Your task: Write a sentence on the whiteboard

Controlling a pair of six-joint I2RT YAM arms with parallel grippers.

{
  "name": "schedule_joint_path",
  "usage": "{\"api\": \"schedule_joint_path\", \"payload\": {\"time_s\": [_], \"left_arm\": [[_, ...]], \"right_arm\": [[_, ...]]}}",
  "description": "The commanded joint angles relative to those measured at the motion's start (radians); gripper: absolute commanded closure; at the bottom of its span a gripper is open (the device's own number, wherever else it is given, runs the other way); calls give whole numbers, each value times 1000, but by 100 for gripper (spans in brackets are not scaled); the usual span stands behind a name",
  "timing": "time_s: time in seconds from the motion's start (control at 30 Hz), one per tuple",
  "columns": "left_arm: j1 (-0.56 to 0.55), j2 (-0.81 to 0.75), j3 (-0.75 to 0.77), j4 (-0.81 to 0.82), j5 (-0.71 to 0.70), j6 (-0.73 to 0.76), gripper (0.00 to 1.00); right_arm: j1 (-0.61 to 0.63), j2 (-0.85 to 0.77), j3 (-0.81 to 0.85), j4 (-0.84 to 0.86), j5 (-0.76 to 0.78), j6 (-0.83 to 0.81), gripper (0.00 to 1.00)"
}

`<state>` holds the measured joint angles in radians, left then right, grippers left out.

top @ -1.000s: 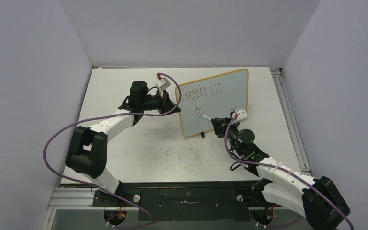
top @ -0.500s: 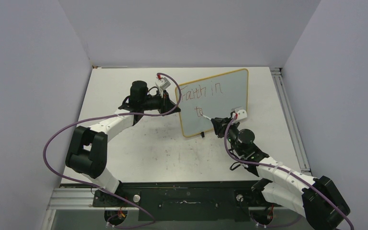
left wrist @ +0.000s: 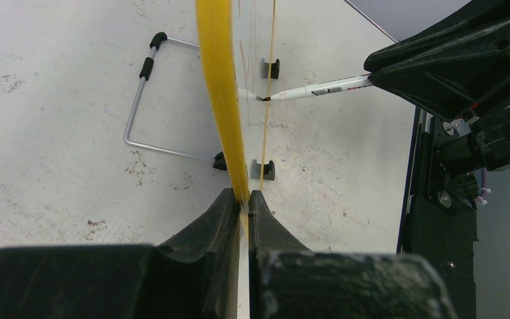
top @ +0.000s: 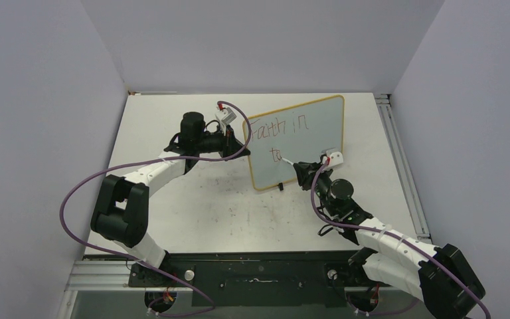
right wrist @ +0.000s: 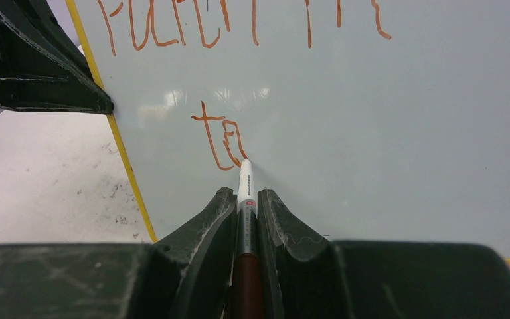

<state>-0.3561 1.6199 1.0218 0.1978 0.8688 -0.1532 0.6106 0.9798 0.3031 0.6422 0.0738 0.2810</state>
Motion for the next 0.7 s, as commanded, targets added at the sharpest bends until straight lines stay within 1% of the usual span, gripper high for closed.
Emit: {"api": "schedule_joint_path", "payload": {"time_s": [0.0,0.17,0.4,0.57,0.67], "left_arm": [[-3,3,40,0,38,-6,100],[-3,8,41,-9,38,2,100],[-3,18,47,-24,38,13,100],[-3,18,47,-34,35,21,100],[-3,20,47,-37,34,23,100]], "right_arm": [[5,12,40,59,16,-11,95],[5,-10,40,42,8,-8,95],[-1,-77,53,-24,-13,-15,95],[-57,-93,57,-33,-65,-5,95],[-92,-93,57,-17,-132,8,95]]}}
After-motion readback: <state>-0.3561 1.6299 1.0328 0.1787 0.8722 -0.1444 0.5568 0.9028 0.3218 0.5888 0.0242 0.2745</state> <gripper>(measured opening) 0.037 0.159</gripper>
